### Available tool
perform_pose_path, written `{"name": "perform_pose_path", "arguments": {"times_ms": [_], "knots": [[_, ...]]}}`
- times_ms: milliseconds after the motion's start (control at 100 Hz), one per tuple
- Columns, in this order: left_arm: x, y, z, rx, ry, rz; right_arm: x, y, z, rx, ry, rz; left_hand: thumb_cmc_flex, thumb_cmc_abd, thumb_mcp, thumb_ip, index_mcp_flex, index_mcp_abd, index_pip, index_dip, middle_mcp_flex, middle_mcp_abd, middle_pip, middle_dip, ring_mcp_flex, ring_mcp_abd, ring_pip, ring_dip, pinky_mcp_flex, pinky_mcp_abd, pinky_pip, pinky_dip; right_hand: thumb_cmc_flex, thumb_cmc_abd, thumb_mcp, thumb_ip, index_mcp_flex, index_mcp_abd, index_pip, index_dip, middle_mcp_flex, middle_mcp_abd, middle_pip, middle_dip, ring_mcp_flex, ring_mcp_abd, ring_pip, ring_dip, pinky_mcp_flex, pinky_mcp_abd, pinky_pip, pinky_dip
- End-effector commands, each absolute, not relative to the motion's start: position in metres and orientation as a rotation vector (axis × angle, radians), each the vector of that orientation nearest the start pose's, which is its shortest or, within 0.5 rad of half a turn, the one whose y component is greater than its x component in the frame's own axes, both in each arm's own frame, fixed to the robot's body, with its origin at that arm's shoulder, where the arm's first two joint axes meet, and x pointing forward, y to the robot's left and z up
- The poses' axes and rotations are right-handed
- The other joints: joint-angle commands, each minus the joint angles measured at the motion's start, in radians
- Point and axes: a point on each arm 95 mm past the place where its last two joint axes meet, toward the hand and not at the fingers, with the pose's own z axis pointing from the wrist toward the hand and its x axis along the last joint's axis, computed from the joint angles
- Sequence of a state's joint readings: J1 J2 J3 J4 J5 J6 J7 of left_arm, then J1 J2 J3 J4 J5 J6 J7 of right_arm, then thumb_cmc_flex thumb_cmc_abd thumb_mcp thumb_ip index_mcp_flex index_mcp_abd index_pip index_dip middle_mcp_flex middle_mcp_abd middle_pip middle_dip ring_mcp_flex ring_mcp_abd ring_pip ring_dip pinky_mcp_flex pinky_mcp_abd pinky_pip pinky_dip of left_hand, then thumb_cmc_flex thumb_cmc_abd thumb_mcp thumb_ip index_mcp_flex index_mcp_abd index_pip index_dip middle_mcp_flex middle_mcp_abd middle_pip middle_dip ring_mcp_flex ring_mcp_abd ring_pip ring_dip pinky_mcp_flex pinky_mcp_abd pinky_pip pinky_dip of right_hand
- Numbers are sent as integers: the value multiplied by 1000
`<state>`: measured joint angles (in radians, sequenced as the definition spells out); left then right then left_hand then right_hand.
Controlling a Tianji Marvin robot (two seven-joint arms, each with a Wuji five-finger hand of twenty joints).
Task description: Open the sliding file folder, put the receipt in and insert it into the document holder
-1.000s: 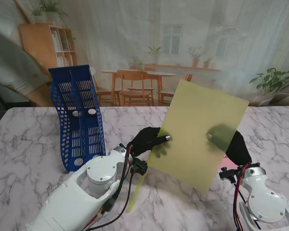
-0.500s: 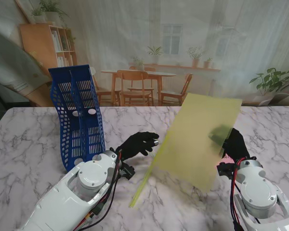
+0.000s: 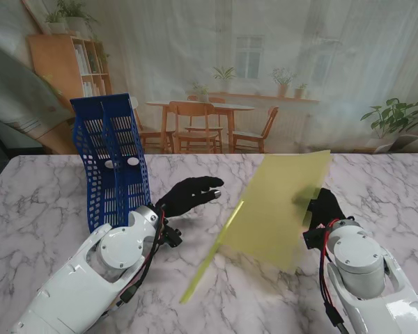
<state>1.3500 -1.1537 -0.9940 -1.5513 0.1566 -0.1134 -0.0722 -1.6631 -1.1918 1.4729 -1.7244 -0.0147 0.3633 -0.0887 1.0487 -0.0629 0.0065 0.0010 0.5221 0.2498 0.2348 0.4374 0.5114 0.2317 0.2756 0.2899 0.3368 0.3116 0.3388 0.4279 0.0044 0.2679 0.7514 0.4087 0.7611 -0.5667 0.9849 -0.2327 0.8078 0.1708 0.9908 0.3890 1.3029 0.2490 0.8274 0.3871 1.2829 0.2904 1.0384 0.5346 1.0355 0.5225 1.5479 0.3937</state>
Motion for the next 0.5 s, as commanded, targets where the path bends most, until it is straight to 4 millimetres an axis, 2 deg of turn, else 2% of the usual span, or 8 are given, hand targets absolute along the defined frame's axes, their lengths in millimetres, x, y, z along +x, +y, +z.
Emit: {"name": "perform_pose_path", "arguments": {"times_ms": [0,280,490], "knots": [[429,-103,-274,-1757,1344,-2270,397,-68,-316,-2765,-483,-1950,-25,52,-25,-4,30,-34,15,13,29,-32,-18,9,5,-30,-24,-8,-11,-24,-24,-9,75,-11,89,-9,32,-53,26,27,28,34,52,11,13,16,74,16,46,36,55,4],[429,-128,-258,-1692,1458,-2352,403,-59,-333,-2825,-520,-1712,-42,61,-28,-6,51,-38,25,21,45,-32,-32,8,7,-36,-41,-11,-16,-36,-61,-15,74,0,84,-11,24,-58,23,33,16,31,64,23,12,14,87,21,44,34,62,6],[429,-149,-254,-1609,1609,-2370,405,-50,-344,-2852,-606,-1577,-51,60,-28,-7,63,-60,30,26,62,-62,-44,4,18,-74,-58,-20,-5,-46,-70,-13,75,10,73,-10,16,-67,20,41,2,27,71,33,11,15,77,16,25,26,68,11]]}}
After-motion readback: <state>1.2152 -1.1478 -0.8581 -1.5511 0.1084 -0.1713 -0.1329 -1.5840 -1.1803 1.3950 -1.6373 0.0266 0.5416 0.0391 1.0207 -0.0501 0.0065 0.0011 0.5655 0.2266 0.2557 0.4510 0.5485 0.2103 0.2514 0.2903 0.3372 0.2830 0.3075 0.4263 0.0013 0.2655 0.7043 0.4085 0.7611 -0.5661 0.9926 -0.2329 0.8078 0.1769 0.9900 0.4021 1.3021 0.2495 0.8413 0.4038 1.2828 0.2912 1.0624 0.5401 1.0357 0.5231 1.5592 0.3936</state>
